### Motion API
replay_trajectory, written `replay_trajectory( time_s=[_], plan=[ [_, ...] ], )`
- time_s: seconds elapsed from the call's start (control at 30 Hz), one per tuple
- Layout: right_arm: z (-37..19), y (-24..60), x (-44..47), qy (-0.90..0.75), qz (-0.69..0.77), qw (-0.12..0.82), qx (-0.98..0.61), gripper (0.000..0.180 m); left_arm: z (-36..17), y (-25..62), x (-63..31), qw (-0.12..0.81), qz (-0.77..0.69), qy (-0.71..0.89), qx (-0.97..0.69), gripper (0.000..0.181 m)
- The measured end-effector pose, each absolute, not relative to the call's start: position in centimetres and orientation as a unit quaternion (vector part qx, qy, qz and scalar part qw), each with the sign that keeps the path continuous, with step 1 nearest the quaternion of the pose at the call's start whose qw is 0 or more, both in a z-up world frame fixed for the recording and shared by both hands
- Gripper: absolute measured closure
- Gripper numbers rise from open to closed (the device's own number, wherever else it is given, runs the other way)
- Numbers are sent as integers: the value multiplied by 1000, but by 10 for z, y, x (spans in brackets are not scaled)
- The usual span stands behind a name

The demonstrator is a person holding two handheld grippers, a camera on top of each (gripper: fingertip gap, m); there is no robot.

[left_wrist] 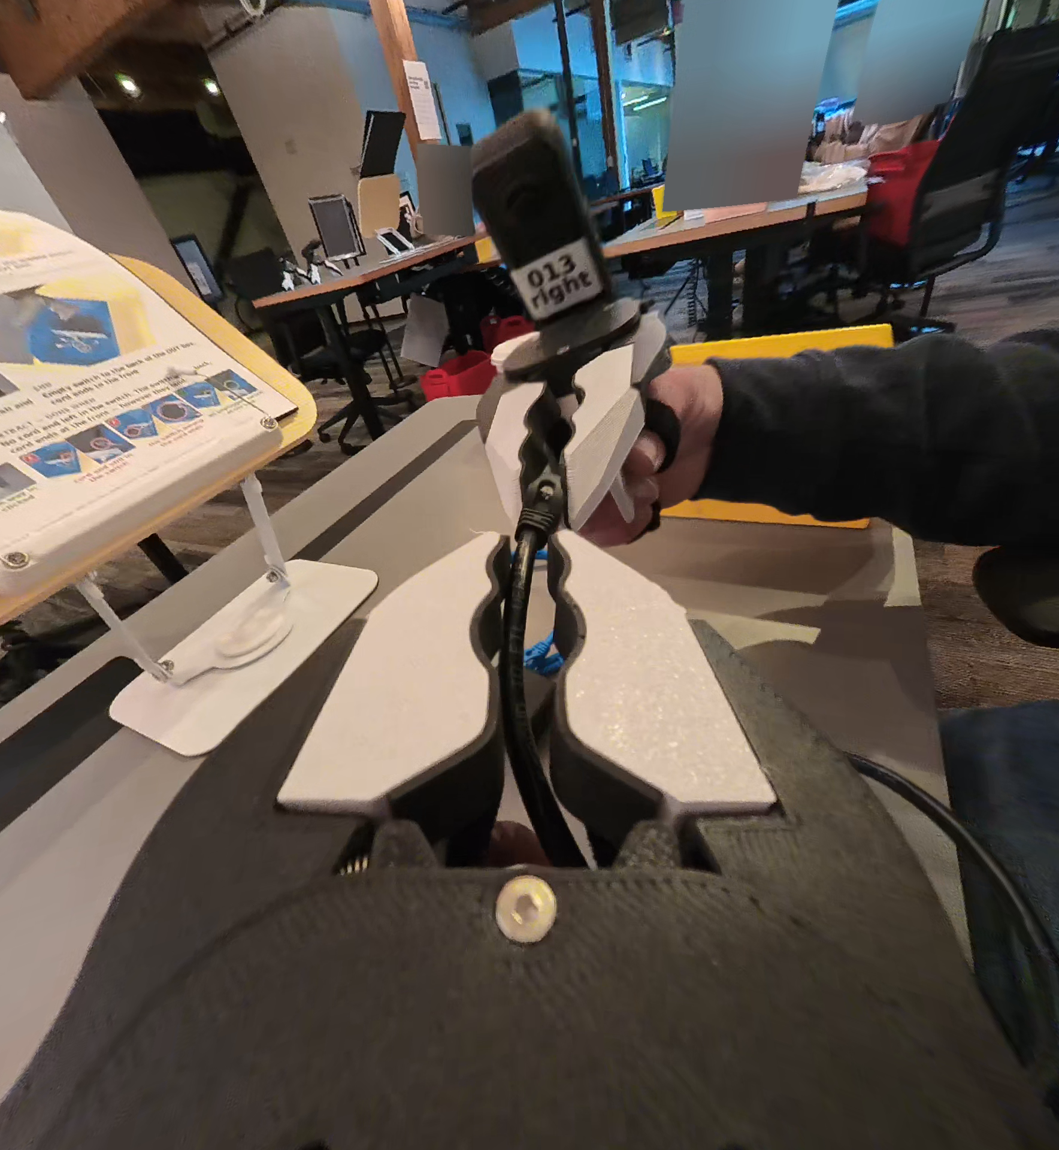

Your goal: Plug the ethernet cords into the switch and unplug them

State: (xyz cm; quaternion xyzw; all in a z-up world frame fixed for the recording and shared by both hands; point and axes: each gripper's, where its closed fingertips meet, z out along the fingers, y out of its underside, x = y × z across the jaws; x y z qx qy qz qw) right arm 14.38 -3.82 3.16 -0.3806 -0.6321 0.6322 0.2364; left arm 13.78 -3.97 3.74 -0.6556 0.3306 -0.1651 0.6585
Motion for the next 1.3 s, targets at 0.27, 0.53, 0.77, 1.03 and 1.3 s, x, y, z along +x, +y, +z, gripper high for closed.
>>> replay_trajectory(
  time_s=[0.27, 0.53, 0.77, 1.03, 1.3],
  plan=[
    [32, -47, 148, -606, 688, 170, -360, 168, 42, -48, 145, 673, -169, 347, -631, 171],
    [29, -50, 151, -597, 706, 131, -358, 168, 39, -50, 147, 665, -158, 366, -632, 172],
    [27, -43, 144, -600, 689, 150, -378, 167, 35, -44, 140, 658, -178, 332, -652, 172],
    [17, -29, 144, -638, 617, 220, -406, 157, 33, -39, 133, 645, -210, 301, -670, 172],
    [-1, 2, 146, -679, 482, 315, -455, 145, 18, -31, 119, 617, -231, 261, -705, 172]
  ],
)
